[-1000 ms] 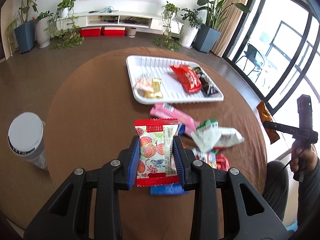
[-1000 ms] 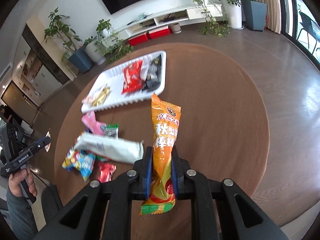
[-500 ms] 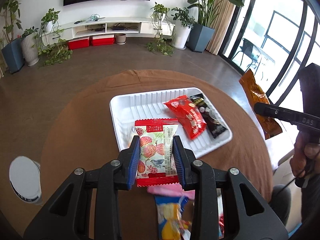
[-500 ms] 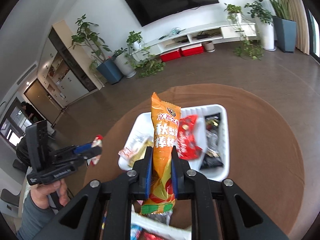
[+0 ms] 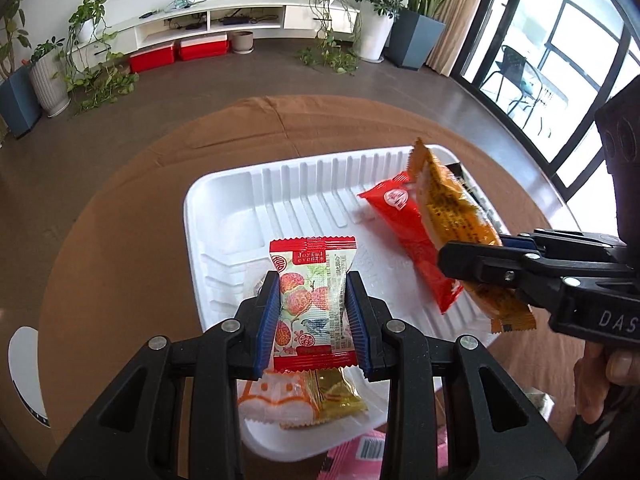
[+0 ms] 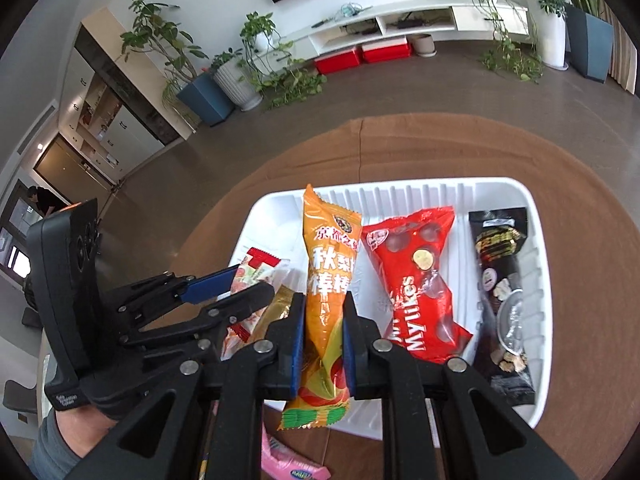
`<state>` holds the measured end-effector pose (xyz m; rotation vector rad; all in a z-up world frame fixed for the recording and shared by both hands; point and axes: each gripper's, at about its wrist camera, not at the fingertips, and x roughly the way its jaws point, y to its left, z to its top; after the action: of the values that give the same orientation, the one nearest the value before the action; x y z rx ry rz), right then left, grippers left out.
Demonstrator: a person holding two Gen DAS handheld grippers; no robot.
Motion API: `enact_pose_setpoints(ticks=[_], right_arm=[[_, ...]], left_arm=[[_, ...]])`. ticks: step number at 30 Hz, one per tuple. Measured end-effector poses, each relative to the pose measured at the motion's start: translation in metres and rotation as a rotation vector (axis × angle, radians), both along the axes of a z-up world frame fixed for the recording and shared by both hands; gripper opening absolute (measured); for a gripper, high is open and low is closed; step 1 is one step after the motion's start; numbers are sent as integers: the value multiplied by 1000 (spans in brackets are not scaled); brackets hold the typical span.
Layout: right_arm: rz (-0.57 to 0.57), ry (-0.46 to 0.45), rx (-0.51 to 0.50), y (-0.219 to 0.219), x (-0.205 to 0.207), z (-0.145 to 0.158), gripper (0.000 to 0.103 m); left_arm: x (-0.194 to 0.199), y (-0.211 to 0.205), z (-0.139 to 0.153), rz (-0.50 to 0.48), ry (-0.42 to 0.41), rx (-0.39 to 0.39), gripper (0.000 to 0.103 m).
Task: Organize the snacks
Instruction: 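Carry the red-and-white cake with the left tool over the tray while the right tool carries the orange snack, then open both tools to drop the cake and orange snack into the tray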
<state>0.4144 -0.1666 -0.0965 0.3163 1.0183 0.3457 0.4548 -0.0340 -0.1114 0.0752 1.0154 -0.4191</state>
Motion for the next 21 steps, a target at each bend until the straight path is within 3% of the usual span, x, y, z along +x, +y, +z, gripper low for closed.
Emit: enact_pose_setpoints(ticks=[8, 21], right_arm=[[3, 44, -41, 6, 12, -28, 18], [-9, 95, -47, 1, 18, -50, 22]], left_arm=[[13, -14, -28, -21, 10, 32, 30], [12, -27, -32, -39, -4, 80, 33]])
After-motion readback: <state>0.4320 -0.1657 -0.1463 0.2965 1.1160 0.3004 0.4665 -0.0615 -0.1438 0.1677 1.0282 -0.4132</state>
